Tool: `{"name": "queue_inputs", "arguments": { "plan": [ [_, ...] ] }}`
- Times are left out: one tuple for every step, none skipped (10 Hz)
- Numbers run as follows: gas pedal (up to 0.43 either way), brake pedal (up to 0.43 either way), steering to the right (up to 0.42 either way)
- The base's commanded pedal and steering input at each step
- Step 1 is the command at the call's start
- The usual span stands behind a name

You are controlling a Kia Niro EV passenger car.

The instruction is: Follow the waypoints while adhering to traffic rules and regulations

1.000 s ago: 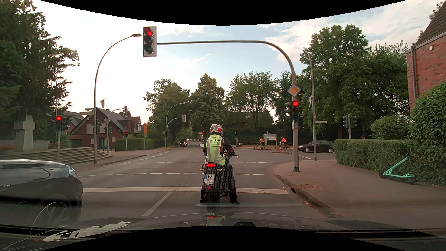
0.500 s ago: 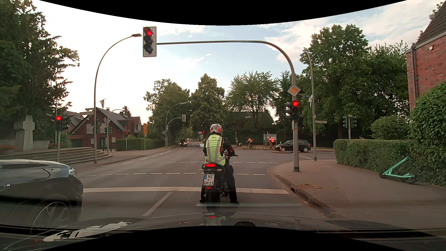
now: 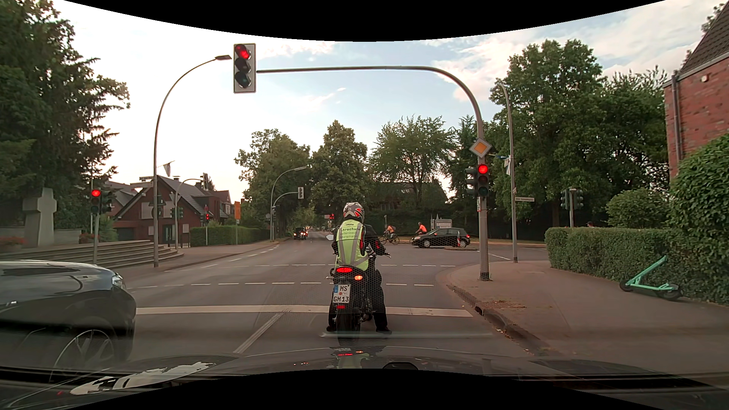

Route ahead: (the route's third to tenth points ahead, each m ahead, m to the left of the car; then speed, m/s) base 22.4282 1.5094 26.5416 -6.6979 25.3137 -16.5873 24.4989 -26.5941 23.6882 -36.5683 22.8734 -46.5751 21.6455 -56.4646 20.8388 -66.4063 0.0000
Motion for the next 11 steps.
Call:
{"name": "queue_inputs", "arguments": {
  "plan": [
    [0.000,0.000,-0.016],
    [0.000,0.000,-0.016],
    [0.000,0.000,-0.016],
    [0.000,0.000,-0.016],
    [0.000,0.000,-0.016],
    [0.000,0.000,-0.016],
    [0.000,0.000,-0.016],
    [0.000,0.000,-0.016],
    [0.000,0.000,-0.016],
    [0.000,0.000,-0.016],
    [0.000,0.000,-0.016]
  ]
}}
